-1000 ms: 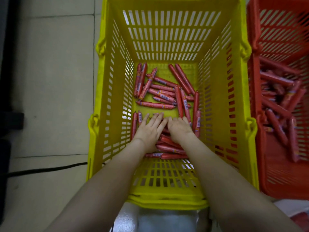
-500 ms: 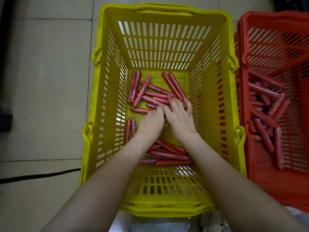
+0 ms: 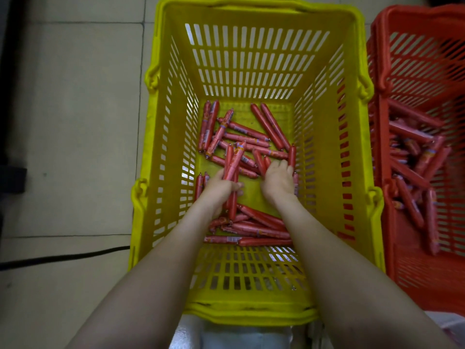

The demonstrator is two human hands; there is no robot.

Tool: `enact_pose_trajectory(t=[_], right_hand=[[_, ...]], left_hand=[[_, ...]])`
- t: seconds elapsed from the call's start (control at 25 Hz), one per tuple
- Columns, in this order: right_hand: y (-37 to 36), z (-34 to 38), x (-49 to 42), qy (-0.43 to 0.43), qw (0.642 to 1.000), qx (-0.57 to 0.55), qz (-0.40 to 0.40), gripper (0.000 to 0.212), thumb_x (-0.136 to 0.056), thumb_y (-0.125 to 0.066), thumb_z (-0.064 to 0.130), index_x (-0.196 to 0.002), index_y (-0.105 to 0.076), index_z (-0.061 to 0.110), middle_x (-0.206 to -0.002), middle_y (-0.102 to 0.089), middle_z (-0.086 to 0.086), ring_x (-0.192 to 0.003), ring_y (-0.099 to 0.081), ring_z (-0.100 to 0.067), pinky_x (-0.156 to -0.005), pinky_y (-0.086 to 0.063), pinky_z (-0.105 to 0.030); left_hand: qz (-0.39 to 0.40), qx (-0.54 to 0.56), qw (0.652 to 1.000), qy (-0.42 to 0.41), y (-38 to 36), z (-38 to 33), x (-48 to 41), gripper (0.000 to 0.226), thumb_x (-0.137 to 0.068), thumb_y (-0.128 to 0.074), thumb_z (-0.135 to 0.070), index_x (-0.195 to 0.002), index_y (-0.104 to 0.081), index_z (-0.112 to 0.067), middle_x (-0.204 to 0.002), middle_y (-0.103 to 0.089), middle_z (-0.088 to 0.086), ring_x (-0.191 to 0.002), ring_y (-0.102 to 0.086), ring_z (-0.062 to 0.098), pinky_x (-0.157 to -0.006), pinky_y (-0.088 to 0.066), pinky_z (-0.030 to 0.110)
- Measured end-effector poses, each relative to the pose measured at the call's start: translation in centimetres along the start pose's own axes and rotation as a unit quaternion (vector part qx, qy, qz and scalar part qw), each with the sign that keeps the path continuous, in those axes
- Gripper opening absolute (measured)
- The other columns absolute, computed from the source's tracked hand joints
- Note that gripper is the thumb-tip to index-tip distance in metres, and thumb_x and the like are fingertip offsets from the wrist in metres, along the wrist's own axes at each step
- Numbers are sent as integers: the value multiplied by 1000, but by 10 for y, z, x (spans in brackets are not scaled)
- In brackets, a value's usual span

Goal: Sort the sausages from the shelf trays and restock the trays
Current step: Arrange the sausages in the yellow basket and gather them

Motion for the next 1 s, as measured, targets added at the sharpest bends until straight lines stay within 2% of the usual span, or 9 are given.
enact_pose_trajectory(t=[0.12,0.2,0.24,0.4,0.56,0.68,0.8,0.88,1.0], right_hand=[[2,-5,3,-25,982,-181,50,34,-88,-61,13,-119,-52,5,-117,-59,-16,-102,-57,-28,-79,-43,-30],[8,-2,11,-54,888,-442,114,19,-86,-64,7,-104,-59,8,-94,-66,-12,-68,-62,-21,-55,-47,-27],[10,3,17,-50,834,-528,154,18,-87,-63,3,-103,-59,7,-91,-68,-11,-65,-64,-18,-56,-52,-27],[12,25,26,-13,766,-616,185,27,-95,-48,0,-122,-54,-3,-107,-65,-17,-90,-65,-23,-81,-55,-31],[16,39,33,-42,658,-715,232,38,-101,-35,9,-139,-42,11,-122,-61,-12,-94,-64,-14,-71,-55,-20],[12,39,31,-48,641,-723,253,46,-101,-38,11,-146,-34,17,-131,-58,-8,-103,-62,-14,-77,-54,-19],[13,37,30,-24,661,-708,247,34,-98,-44,9,-131,-50,4,-102,-69,-9,-85,-69,-14,-70,-57,-24],[18,29,31,-11,690,-685,234,27,-92,-56,8,-119,-58,0,-96,-70,-13,-81,-70,-19,-67,-57,-28],[28,18,33,-10,686,-692,227,18,-88,-61,3,-105,-64,1,-90,-72,-13,-80,-71,-21,-67,-58,-30]], left_hand=[[16,68,997,27,0,3,-1,30,-92,-51,2,-119,-52,-10,-96,-68,10,-82,-65,19,-76,-54,33],[26,120,991,53,-1,6,-5,31,-93,-50,-2,-123,-53,-5,-95,-69,10,-82,-67,20,-79,-55,36],[35,143,987,66,-3,6,-6,32,-93,-50,-5,-125,-54,-4,-95,-70,10,-82,-67,20,-77,-57,36],[71,186,978,57,-13,-1,0,31,-94,-55,-12,-125,-55,-14,-94,-69,5,-80,-67,17,-65,-58,30],[101,162,982,0,-9,-6,0,46,-83,-66,-4,-127,-55,-12,-101,-69,8,-88,-67,20,-72,-57,34],[83,122,988,-34,-9,-7,3,47,-79,-63,13,-121,-58,-8,-92,-70,6,-81,-68,17,-68,-56,28],[65,108,992,-29,-6,-9,7,37,-79,-62,14,-111,-62,-7,-88,-70,5,-79,-68,16,-69,-57,26],[99,81,992,-6,-8,-10,10,36,-81,-63,10,-112,-63,-9,-93,-71,7,-89,-68,21,-81,-56,33],[139,51,989,7,-14,-15,18,31,-81,-64,7,-104,-65,-13,-97,-71,8,-97,-66,25,-94,-51,41]])
Point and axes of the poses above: each hand's wrist, its own x-axis away from the middle knuckle, its own y-axis out of the back of the hand, z = x × y, the point moved 4 cm from there along -x, towards the middle knuckle
